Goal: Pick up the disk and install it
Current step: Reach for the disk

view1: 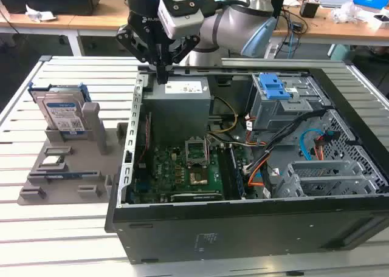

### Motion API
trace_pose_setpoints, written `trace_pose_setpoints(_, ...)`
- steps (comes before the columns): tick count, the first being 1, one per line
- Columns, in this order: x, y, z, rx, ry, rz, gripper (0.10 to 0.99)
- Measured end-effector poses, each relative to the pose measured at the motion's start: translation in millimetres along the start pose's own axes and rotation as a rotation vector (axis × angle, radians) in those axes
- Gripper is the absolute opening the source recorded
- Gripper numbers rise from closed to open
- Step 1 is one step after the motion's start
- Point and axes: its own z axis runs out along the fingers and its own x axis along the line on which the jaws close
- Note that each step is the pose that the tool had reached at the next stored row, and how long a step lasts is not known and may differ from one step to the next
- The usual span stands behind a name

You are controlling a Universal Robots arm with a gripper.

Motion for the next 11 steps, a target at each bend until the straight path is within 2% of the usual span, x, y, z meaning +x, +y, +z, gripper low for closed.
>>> trace_pose_setpoints(5,18.1,-1.4,-0.5,0.000,0.0001,0.000,0.102)
trace_pose_setpoints(11,30.0,-2.3,-0.8,0.000,0.0000,0.000,0.102)
